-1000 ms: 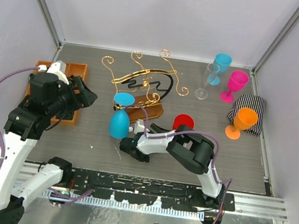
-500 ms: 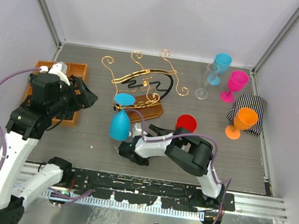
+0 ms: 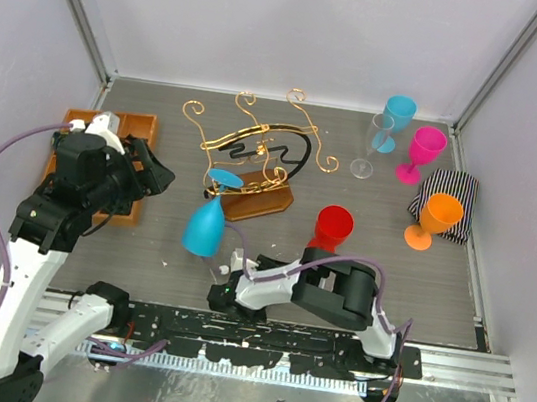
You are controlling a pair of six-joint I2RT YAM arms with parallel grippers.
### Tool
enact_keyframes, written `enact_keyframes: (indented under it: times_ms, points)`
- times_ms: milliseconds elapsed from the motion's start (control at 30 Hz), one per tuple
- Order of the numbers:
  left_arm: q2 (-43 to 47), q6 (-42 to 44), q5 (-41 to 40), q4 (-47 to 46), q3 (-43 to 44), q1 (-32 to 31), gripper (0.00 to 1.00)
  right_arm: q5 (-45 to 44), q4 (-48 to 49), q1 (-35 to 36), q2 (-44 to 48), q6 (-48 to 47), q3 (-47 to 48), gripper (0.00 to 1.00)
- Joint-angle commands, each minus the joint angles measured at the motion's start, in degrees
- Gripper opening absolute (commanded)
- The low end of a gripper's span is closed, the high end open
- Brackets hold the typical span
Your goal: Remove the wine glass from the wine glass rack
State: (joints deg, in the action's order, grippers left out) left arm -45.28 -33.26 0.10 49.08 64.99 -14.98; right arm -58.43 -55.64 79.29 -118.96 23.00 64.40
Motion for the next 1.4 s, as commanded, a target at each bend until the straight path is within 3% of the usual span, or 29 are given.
enact_keyframes:
  times_ms: [0, 433, 667, 967, 1133, 1267, 1367]
  points:
    - [0.80, -0.04, -0.11, -1.05, -1.27, 0.34, 0.85, 21.43, 10.15, 1.77, -0.80, 8.56, -2.68, 0.47]
    - [1.29, 0.03, -0.71, -0.67, -1.47, 0.34, 0.85, 28.60, 1.53, 5.89, 6.34, 14.83, -5.93, 0.45]
    - [1.24, -0.61, -0.26, -1.36, -1.57, 0.34, 0.85, 23.77, -10.87, 10.07, 15.61, 28.40, -3.32, 0.27]
    - [1.96, -1.52, -0.36, -1.60, -2.34, 0.36, 0.84, 13.14, -20.94, 10.60, 25.84, 32.51, 10.94, 0.26]
    - [1.68, -2.69, 0.42, -3.27, -3.31, 0.32, 0.84, 6.85, -27.65, 9.42, 24.88, 32.56, 16.36, 0.22]
    - [1.69, -3.05, 0.42, -3.31, -3.33, 0.38, 0.84, 5.75, -21.76, 9.37, 27.92, 29.83, 18.66, 0.26]
    - [1.77, -3.02, 0.17, -2.94, -3.21, 0.32, 0.84, 8.54, -9.11, 6.77, 36.31, 24.99, 16.65, 0.30]
